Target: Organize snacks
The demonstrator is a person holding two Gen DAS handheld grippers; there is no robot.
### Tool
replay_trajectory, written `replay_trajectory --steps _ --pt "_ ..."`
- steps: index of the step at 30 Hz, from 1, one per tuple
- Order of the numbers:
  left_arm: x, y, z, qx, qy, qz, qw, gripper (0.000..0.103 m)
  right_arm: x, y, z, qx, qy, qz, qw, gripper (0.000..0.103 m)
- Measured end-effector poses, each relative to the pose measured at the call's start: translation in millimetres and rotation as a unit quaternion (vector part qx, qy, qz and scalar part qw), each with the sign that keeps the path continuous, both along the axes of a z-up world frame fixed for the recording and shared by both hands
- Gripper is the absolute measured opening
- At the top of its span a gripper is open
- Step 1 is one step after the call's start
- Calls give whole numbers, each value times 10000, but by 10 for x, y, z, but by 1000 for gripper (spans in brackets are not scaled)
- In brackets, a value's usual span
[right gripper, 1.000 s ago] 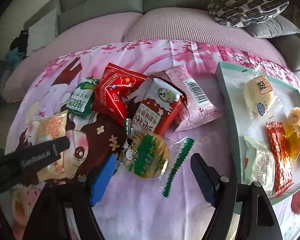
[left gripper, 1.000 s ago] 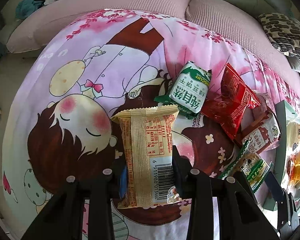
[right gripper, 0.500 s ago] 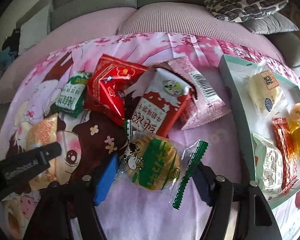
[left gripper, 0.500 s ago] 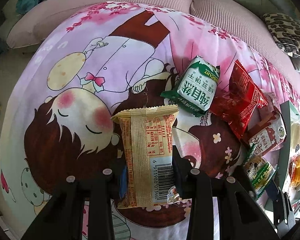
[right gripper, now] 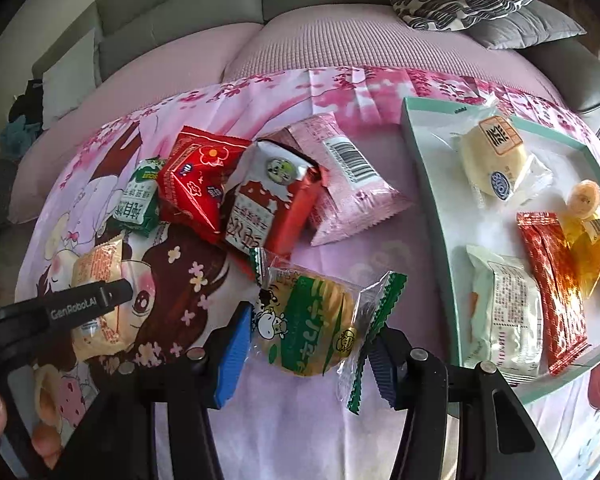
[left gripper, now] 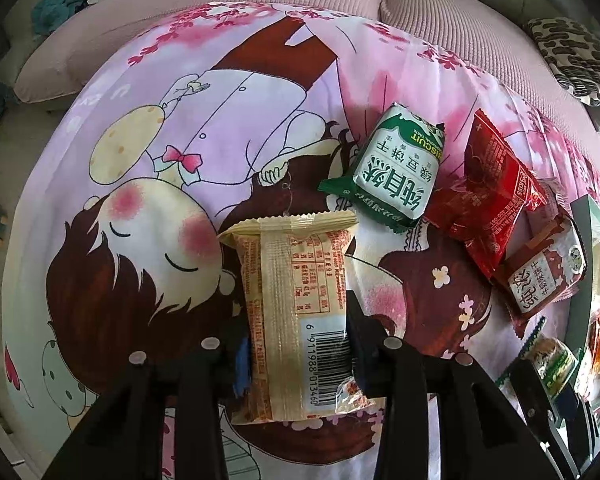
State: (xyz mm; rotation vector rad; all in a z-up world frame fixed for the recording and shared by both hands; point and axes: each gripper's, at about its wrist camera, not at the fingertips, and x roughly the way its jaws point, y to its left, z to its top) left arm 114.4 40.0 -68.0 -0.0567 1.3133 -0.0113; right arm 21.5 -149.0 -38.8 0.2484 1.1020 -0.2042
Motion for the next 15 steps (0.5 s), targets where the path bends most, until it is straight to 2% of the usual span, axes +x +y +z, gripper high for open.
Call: replay_trajectory --steps 8,15 --pt "-43 -29 68 -25 -65 -23 10000 39 -35 -18 59 108 -112 73 9999 57" --pt "-142 -63 262 -144 -307 -118 9994 39 -88 -47 198 231 -310 120 9992 57"
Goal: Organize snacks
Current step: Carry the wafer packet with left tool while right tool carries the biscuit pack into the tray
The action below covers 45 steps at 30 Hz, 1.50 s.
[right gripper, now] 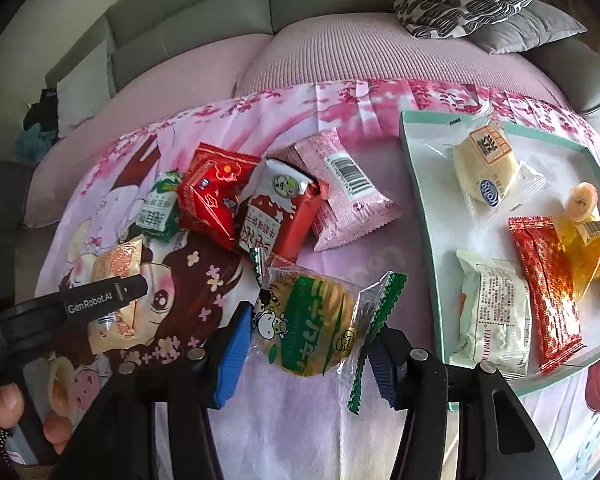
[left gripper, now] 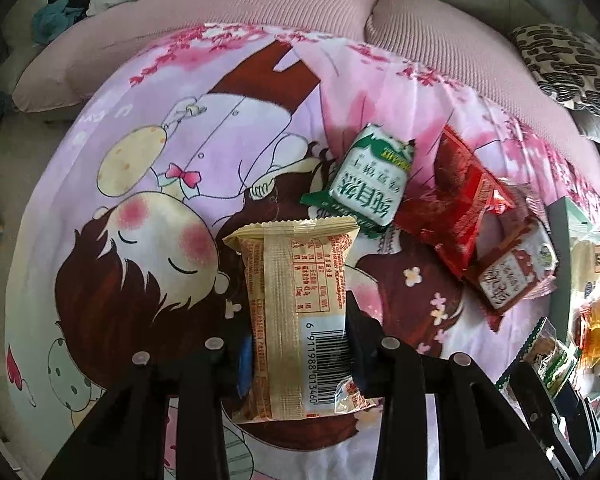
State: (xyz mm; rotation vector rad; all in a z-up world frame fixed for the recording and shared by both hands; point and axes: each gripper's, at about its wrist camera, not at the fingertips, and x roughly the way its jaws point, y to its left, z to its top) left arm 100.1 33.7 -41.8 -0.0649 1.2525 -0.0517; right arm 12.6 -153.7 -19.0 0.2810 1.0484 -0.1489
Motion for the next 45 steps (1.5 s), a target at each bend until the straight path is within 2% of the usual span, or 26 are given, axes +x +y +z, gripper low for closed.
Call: replay_trajectory --steps 12,19,26,34,40,45 --pt "-124 -34 314 -42 -377 -65 9993 39 -85 -238 263 180 -358 -236 9989 57" --pt "-106 -297 471 -81 -517 -377 9979 39 -218 -666 451 246 -613 -722 9952 57" --pt "-183 -902 657 -225 -616 -1052 9923 39 -432 -1295 587 276 -811 -1498 9850 57" --pt "-349 -1719 810 -348 -700 -1907 9785 39 -757 -1989 616 247 -851 -2364 9676 57" --pt "-425 -2311 815 -416 -612 -2491 9657 39 -858 -2284 578 209 -794 -2680 9599 57" --pt "-382 -2692 763 -488 -424 -2731 9598 39 -815 -2425 535 185 -779 -2734 9586 57"
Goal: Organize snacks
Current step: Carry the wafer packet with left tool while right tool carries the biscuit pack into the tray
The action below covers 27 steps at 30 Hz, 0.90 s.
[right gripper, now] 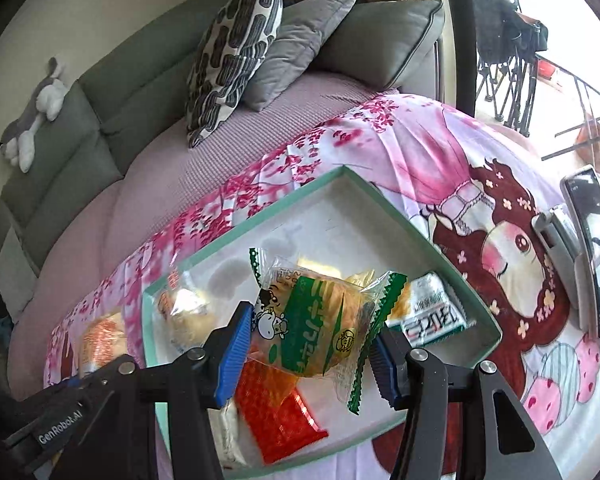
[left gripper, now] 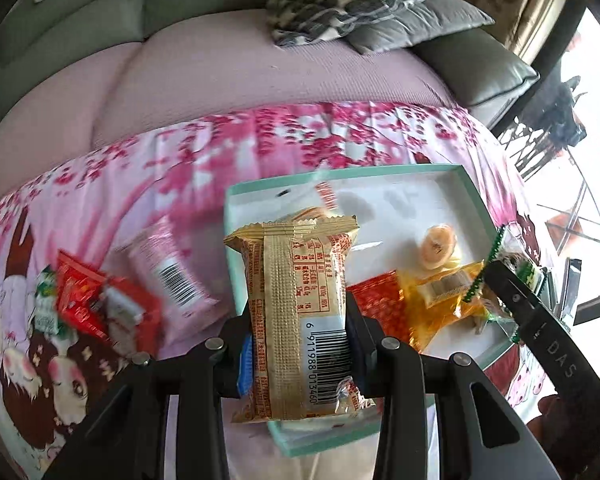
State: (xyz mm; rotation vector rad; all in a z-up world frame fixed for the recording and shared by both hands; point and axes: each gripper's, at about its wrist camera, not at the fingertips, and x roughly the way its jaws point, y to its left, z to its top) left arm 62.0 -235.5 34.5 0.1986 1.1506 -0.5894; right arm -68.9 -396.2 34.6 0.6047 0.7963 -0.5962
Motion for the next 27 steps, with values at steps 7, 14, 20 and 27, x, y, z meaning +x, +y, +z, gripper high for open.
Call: replay_trajectory --steps 7,14,20,27 --pt "232 -433 60 -44 94 -153 9998 39 204 -284 -159 5 74 -40 10000 57" --pt "404 -714 -82 2 189 -214 9996 39 336 -490 -267 -125 201 5 9997 57" --pt "479 -854 -260 9 348 -147 9993 44 393 -564 -399 -24 249 -5 9997 58" --pt "458 -810 -239 -63 309 17 9995 63 389 -554 -406 -29 359 30 9993 67"
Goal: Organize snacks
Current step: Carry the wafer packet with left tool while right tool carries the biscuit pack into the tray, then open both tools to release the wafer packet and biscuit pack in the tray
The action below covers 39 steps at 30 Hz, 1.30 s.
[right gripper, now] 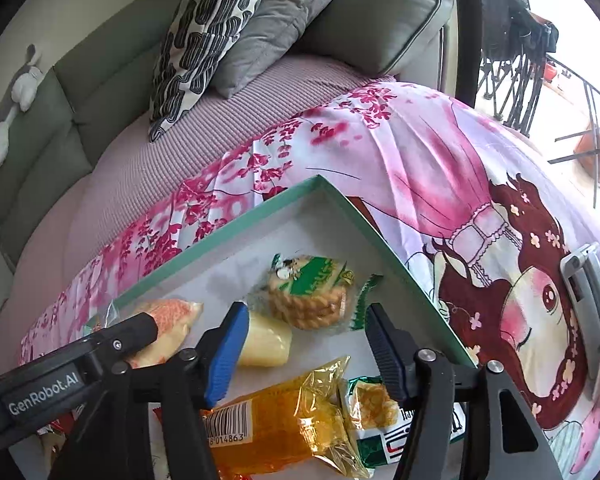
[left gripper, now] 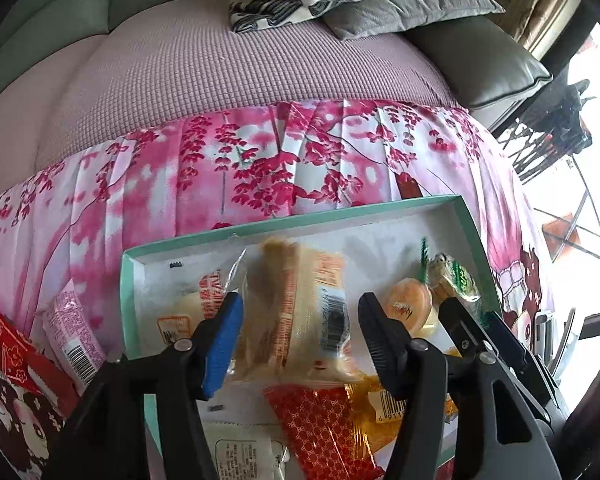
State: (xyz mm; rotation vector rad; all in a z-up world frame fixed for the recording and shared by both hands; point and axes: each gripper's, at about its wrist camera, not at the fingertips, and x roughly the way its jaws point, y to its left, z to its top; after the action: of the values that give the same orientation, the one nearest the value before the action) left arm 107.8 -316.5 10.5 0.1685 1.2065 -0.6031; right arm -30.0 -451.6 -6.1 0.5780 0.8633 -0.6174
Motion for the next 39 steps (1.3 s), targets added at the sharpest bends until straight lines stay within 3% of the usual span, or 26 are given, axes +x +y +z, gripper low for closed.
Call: replay_trajectory --steps 4,16,17,18,20,22,30,35,39 --pt "-38 81 89 -56 -107 74 9999 67 -49 25 55 -21 -6 10 10000 73" --pt "-164 572 262 -187 -300 446 9984 67 -213 229 206 -53 39 172 9998 73" --pt "-175 616 267 -191 -340 473 9981 70 -223 256 206 -66 49 198 9998 73" --pt "-189 682 272 -213 -394 512 9977 81 -234 289 204 -64 59 240 9997 74" --pt "-206 764 278 -293 -519 590 9965 94 -254 346 202 -72 37 302 9995 88" --pt "-215 871 270 -359 -660 741 9944 94 -265 403 202 -131 24 327 9994 103" --pt "-206 1138 114 -390 -732 951 9920 100 -240 457 188 -137 37 423 9990 103" --pt "-268 1245 35 -539 -665 844 9928 100 -235 464 211 -154 29 455 9988 103" --pt "-350 1346 50 -435 -777 709 9935 100 -220 489 206 -124 44 468 9988 103"
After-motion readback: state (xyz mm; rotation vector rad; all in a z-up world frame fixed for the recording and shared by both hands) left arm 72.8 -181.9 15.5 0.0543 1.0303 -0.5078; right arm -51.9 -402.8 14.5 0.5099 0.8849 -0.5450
